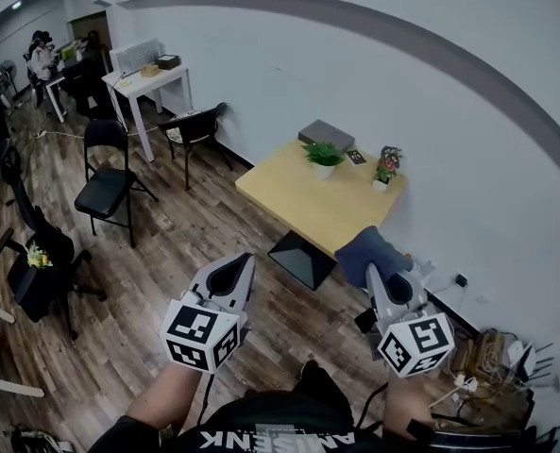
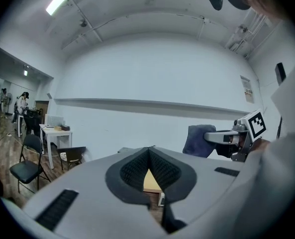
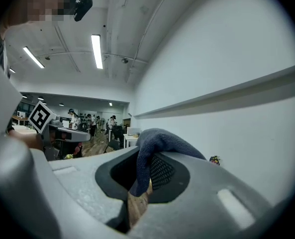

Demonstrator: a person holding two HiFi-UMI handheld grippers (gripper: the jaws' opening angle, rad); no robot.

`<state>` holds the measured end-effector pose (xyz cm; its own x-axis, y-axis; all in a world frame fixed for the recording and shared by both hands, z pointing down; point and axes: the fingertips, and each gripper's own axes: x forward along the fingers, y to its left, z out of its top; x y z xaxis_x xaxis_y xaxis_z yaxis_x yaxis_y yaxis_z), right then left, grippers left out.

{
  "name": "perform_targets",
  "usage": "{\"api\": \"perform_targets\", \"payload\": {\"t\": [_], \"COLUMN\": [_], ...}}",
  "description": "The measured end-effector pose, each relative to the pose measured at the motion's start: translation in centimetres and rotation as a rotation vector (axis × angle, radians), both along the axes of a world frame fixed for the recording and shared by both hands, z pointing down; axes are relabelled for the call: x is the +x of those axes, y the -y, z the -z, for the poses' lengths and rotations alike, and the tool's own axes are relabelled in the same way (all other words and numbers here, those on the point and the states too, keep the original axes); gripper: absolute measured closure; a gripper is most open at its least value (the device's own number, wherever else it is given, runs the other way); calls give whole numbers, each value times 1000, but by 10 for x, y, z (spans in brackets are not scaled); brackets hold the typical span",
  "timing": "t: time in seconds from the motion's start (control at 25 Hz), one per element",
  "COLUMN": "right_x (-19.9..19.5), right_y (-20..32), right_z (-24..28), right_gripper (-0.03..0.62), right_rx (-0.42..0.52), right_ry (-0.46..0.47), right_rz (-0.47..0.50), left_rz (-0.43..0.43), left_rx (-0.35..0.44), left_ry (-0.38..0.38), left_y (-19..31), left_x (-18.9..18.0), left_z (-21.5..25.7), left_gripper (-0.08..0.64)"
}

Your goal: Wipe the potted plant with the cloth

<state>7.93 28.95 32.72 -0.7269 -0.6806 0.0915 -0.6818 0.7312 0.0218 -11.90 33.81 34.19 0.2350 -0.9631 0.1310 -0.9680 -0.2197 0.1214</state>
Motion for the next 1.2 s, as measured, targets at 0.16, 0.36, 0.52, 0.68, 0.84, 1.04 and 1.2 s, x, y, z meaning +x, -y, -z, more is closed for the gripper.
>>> {"api": "perform_targets", "payload": {"t": [0.16, 0.36, 0.52, 0.68, 0.84, 1.04, 1.2], "right_x": [0, -6, -5, -1, 13, 30, 44], "right_y": [40, 113, 175, 230, 279, 323, 351], "right_z": [-2, -1, 4, 8, 5, 2, 0], "right_gripper": [565, 565, 565, 565, 565, 565, 565], "right_rx": [-5, 1, 14, 24, 15, 4, 3], "right_ry": [23, 36, 34, 31, 34, 55, 60], "right_rz": [7, 63, 108, 143, 154, 163, 150], "left_rz": [19, 59, 95, 149, 165, 125, 96], "left_rx": [-3, -22, -34, -45, -74, -82, -105], "left_ry": [11, 26, 24, 35, 69, 80, 123], "left_y": [39, 108, 169, 226, 277, 331, 364], "left_x": [-3, -5, -5, -2, 10, 35, 50], "left_z": [-6, -7, -8, -9, -15, -15, -21], "left_gripper": [558, 558, 558, 558, 558, 558, 558]}}
